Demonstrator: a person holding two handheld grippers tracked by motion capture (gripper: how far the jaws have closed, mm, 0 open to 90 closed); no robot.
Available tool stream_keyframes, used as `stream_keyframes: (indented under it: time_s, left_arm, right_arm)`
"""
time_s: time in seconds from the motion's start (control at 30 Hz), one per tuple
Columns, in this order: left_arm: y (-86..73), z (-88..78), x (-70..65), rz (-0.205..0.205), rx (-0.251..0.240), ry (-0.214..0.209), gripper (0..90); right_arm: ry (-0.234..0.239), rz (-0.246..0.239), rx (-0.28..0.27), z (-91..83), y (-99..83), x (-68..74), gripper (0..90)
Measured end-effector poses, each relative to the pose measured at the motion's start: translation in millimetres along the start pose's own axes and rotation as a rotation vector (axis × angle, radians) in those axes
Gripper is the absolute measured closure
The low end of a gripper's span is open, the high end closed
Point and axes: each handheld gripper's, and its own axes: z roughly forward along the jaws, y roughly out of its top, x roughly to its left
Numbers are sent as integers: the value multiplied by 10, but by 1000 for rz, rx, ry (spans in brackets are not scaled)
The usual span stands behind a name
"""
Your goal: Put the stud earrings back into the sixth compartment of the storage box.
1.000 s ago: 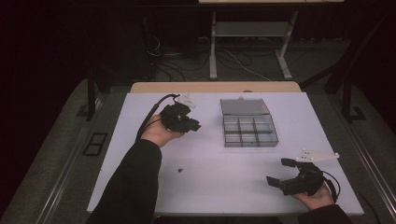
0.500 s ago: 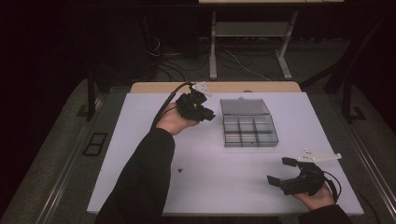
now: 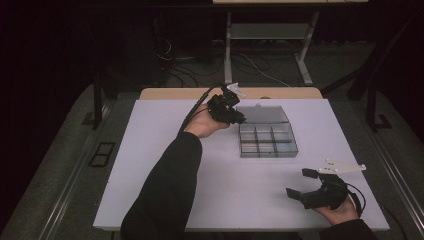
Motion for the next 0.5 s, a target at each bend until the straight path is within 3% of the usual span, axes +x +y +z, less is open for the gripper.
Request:
stream_keyframes:
  time_s: [0.3, 0.5]
  left_arm:
    - [196, 289, -28, 1, -4, -21, 780]
    - [314, 489, -77, 1, -33, -42, 780]
  right_arm:
    - [4, 2, -3, -2, 3, 1, 7]
    - [6, 0, -1, -1, -1, -6, 7]
